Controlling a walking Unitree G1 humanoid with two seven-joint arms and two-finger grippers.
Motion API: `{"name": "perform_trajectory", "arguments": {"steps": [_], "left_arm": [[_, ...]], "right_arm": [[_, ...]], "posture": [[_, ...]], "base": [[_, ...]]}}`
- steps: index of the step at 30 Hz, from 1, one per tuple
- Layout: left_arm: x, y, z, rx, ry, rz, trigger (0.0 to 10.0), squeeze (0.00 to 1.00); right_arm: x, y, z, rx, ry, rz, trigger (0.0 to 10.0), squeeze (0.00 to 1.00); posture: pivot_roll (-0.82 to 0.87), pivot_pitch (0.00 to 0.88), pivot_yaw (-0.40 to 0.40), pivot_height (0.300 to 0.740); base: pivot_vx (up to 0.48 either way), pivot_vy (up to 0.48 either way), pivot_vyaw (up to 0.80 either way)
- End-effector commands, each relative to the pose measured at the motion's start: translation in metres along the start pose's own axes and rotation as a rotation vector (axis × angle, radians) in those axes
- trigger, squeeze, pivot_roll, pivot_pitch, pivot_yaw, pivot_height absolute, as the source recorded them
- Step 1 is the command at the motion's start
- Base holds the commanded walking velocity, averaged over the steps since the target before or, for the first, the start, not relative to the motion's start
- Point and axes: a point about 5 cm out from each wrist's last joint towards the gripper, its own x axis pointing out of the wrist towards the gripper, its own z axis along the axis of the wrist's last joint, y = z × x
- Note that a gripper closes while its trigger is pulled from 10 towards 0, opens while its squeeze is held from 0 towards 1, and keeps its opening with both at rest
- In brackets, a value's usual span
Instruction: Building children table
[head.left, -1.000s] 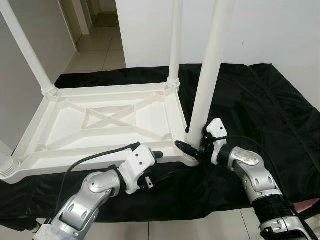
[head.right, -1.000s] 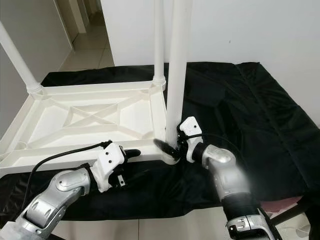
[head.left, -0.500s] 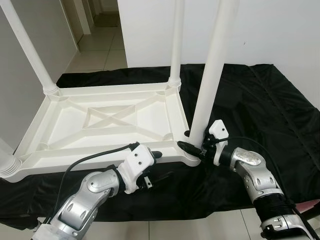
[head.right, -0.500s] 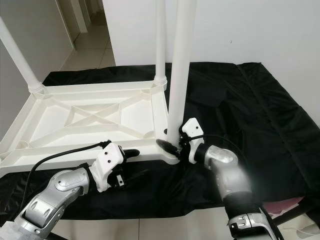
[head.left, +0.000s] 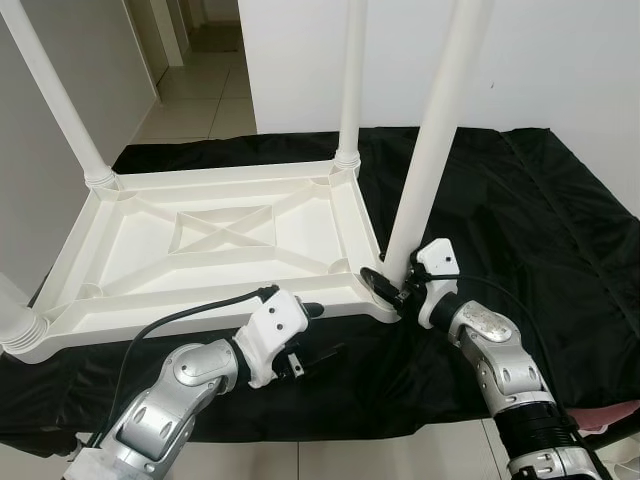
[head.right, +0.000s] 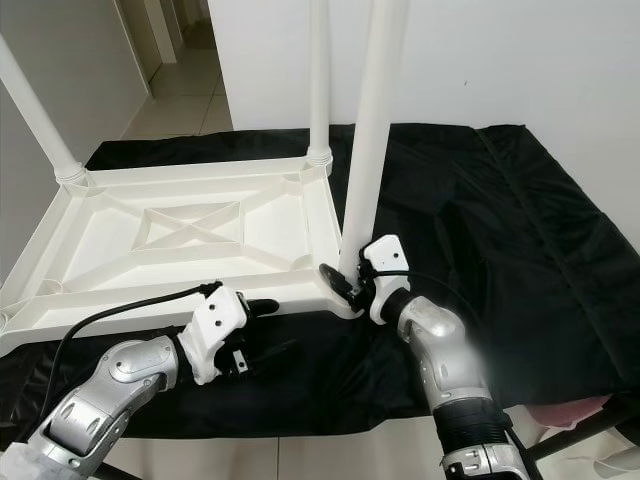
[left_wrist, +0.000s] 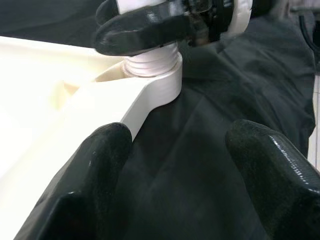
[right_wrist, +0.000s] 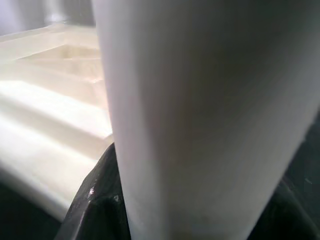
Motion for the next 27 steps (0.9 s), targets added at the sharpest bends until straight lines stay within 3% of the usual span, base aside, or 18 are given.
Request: {"name": "perform_trajectory", "arguments": {"steps": [1, 8, 10, 17, 22, 23, 27], "left_arm": [[0.002, -0.005, -0.002, 0.001, 0.004, -0.057, 10.0, 0.0], [-0.001, -0.006, -0.004, -0.003, 0.009, -0.058, 10.0, 0.0], [-0.003, -0.005, -0.005, -0.003, 0.016, -0.057, 10.0, 0.0], [-0.003, -0.002, -0.004, -0.001, 0.012, -0.052, 10.0, 0.0], [-0.002, -0.002, -0.003, -0.002, 0.011, -0.057, 10.0, 0.0], [-0.002, -0.002, -0.003, -0.001, 0.011, -0.058, 10.0, 0.0], [-0.002, 0.0, -0.002, 0.002, 0.009, -0.057, 10.0, 0.0]], "right_arm": [[0.0, 0.006, -0.004, 0.016, 0.025, -0.035, 10.0, 0.0], [0.0, 0.015, -0.005, 0.074, 0.033, -0.252, 10.0, 0.0], [-0.002, 0.029, -0.01, 0.103, 0.083, -0.436, 10.0, 0.0], [0.003, 0.045, -0.005, 0.161, 0.083, -0.502, 10.0, 0.0], [0.0, 0.04, -0.003, 0.159, 0.071, -0.514, 10.0, 0.0], [-0.001, 0.037, -0.002, 0.164, 0.057, -0.5, 10.0, 1.0], [-0.005, 0.029, 0.001, 0.134, 0.04, -0.463, 10.0, 1.0]], "posture": [[-0.04, 0.018, 0.055, 0.74], [-0.04, 0.017, 0.061, 0.74], [-0.04, 0.02, 0.062, 0.74], [-0.05, 0.028, 0.072, 0.74], [-0.05, 0.027, 0.076, 0.74], [-0.05, 0.029, 0.078, 0.74], [-0.05, 0.03, 0.074, 0.74]], "base": [[0.0, 0.0, 0.0], [0.0, 0.0, 0.0], [0.0, 0.0, 0.0], [0.0, 0.0, 0.0], [0.0, 0.0, 0.0], [0.0, 0.0, 0.0], [0.0, 0.0, 0.0]]}}
